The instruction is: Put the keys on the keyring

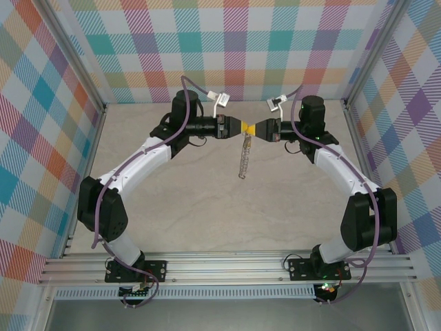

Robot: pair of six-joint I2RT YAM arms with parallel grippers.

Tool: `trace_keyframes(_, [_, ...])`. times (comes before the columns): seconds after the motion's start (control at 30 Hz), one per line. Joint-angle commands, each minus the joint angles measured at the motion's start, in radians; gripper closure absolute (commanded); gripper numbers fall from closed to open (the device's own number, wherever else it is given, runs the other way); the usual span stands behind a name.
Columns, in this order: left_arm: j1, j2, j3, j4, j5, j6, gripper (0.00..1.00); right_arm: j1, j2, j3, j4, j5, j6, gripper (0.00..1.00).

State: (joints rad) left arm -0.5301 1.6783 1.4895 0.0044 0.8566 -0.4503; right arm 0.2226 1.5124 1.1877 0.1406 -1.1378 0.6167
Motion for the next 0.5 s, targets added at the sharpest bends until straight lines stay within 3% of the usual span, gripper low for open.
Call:
trace_keyframes(0.0, [-0.008, 0.001, 0.006, 0.003, 0.030, 0.025, 0.72, -0.003, -0.001, 0.030, 0.041, -0.016, -0.007, 1.00])
trace_keyframes(0.47, [-0.008, -0.020, -0.037, 0.038, 0.082, 0.031, 0.77, -0.003, 0.015, 0.029, 0.059, 0.001, 0.009, 1.00])
